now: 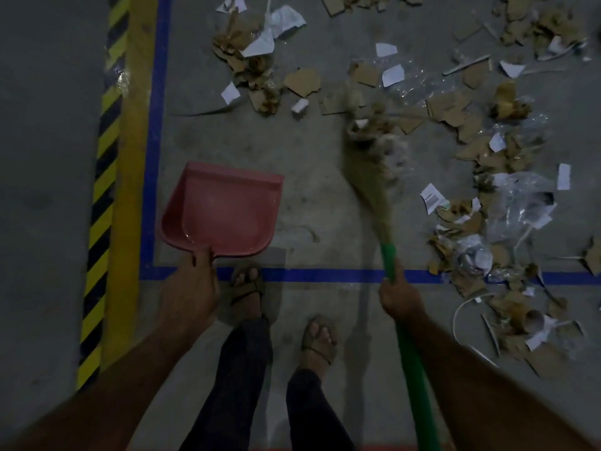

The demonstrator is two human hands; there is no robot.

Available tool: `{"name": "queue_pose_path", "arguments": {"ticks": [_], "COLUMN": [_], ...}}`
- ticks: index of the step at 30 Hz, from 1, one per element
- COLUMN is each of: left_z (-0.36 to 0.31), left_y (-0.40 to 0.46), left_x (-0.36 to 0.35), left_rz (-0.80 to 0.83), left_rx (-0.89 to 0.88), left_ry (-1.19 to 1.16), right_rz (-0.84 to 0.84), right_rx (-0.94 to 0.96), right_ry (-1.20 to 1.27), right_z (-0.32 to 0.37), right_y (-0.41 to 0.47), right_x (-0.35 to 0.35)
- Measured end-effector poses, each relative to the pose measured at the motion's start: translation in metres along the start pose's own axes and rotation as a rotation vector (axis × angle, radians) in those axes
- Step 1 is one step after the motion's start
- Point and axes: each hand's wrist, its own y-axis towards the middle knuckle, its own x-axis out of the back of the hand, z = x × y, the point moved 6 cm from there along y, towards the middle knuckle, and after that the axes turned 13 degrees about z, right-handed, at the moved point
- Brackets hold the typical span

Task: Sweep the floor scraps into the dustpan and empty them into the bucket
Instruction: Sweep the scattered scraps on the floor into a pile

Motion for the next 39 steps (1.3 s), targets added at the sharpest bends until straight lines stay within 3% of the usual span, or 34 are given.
{"name": "queue_pose_path", "arguments": {"ticks": [3, 8, 12, 17, 27, 34, 39], "left_z": [-0.005, -0.007, -0.009, -0.012, 0.017, 0.096, 0.138], "left_y": [0.021, 0.038, 0.041, 0.054, 0.080, 0.071, 0.076], "left_x": [0.005, 0.017, 0.032, 0.054, 0.111, 0.134, 0.131], "left_rz": [0.013, 0.035, 0.061, 0.022, 0.020, -0.022, 0.089], "left_rx": [-0.056, -0.123, -0.138, -0.169, -0.085, 0.067, 0.187], "left_ry": [-0.040, -0.052, -0.047, -0.005, -0.008, 0.026, 0.087], "right_rz": [-0.129, -0.306, -0.432, -0.460, -0.258, -0.101, 0.078], "right_rx": [-0.094, -0.074, 0.010, 0.056, 0.277, 0.413, 0.426], "right_ry": [0.147, 0.277, 0.217, 0.087, -0.166, -0.532, -0.694], "right_z": [-0.042, -0.062, -0.049, -0.007, 0.108, 0.251, 0.347], "right_y": [0.006, -0.018, -0.061, -0.102, -0.083, -0.045, -0.009], "right_x": [0.048, 0.106, 0.106, 0.088, 0.024, -0.028, -0.051]}}
